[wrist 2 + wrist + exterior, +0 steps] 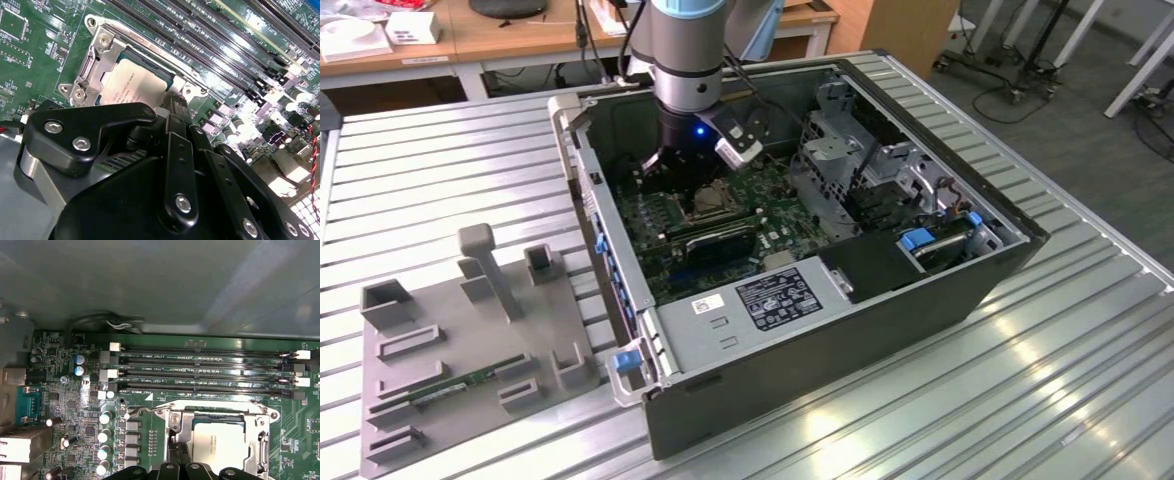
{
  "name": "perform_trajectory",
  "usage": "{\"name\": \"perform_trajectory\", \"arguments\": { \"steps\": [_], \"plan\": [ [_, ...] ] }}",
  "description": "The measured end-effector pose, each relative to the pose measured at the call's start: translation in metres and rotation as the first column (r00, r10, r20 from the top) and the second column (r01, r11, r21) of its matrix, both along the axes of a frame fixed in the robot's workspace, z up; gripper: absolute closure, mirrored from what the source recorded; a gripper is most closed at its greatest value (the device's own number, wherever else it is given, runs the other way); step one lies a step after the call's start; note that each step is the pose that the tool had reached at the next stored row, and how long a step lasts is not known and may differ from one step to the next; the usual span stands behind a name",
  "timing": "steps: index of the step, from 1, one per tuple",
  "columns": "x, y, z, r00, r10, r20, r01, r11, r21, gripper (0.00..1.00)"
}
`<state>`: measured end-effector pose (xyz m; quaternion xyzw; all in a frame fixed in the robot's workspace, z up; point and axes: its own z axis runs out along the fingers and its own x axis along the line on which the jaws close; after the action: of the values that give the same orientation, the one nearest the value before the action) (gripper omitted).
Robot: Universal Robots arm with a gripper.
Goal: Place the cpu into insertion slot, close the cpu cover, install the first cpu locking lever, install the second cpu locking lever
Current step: 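Close the cpu cover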
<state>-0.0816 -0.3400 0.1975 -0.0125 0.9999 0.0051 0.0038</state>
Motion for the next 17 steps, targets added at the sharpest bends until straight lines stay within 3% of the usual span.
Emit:
{"name": "perform_trajectory", "arguments": {
  "steps": [17],
  "plan": [
    [-0.0001, -0.0002, -0.0009, 1.0000, 0.000, -0.0004, 0.000, 1.0000, -0.0005, 0.89]
  ]
}}
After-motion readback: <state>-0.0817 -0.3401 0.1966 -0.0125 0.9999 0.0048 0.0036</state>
